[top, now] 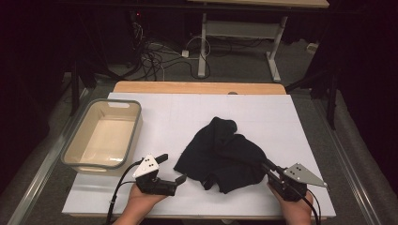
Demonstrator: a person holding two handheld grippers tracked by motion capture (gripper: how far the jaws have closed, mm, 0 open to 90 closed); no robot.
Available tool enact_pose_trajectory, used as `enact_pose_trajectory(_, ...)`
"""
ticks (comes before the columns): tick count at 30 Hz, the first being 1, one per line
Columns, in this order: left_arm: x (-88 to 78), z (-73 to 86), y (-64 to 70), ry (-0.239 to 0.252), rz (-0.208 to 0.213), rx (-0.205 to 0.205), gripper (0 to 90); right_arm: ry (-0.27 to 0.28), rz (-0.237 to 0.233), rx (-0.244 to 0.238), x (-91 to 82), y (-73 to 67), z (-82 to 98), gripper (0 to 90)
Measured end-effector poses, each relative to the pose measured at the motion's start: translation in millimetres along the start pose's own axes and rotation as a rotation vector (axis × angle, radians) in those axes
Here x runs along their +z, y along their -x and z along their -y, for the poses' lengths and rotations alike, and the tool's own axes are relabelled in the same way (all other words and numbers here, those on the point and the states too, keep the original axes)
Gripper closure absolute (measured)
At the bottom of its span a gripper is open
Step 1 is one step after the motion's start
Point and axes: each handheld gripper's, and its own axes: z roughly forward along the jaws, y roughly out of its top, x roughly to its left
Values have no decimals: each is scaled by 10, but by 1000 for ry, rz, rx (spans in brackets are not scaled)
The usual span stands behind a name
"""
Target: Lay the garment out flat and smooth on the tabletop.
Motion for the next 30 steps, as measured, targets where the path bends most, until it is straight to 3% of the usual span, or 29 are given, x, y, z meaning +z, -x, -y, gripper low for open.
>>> enact_pose_trajectory(5, 4, -54, -67, 32, -16, -24, 0, -10, -9, 8, 11, -10, 4, 733)
enact_pose_trajectory(6, 8, -86, -91, 17, -24, -14, 0, 21, -7, 12, -25, -43, -44, 604)
enact_pose_trajectory(8, 39, -113, -149, 9, -43, 11, 0, 31, -7, 8, -40, -61, -73, 561)
enact_pose_trajectory(10, 81, -104, -217, -12, -51, 4, 0, 76, -52, -10, -102, -198, -242, 485)
enact_pose_trajectory(12, 105, -86, -225, -35, -60, 14, 0, 82, -64, -27, -109, -244, -284, 484)
enact_pose_trajectory(14, 133, -62, -197, -55, -50, 44, 0, 89, -129, -105, -94, -508, -425, 485)
enact_pose_trajectory(15, 133, -62, -197, -55, -50, 44, 0, 89, -129, -105, -94, -508, -425, 485)
enact_pose_trajectory(16, 134, -56, -177, -51, -45, 57, 0, 85, -184, -146, -34, -695, -475, 506)
enact_pose_trajectory(18, 140, -49, -178, -58, -39, 60, 0, 81, -198, -148, -13, -732, -478, 510)
enact_pose_trajectory(19, 140, -47, -176, -57, -35, 64, 0, 55, -235, -157, 75, -837, -469, 513)
enact_pose_trajectory(23, 137, -34, -153, -51, -38, 86, 0, -70, -280, -190, 374, -1044, -347, 502)
enact_pose_trajectory(26, 121, -25, -156, -33, -35, 83, 0, -125, -262, -207, 491, -1079, -253, 524)
enact_pose_trajectory(27, 115, -23, -159, -29, -34, 81, 0, -142, -251, -212, 513, -1078, -224, 562)
enact_pose_trajectory(28, 116, -23, -158, -29, -35, 81, 0, -167, -234, -227, 531, -1055, -168, 677)
enact_pose_trajectory(29, 116, -23, -158, -29, -35, 81, 0, -167, -234, -227, 531, -1055, -168, 677)
enact_pose_trajectory(30, 116, -22, -155, -27, -34, 83, 0, -171, -226, -237, 525, -1034, -137, 738)
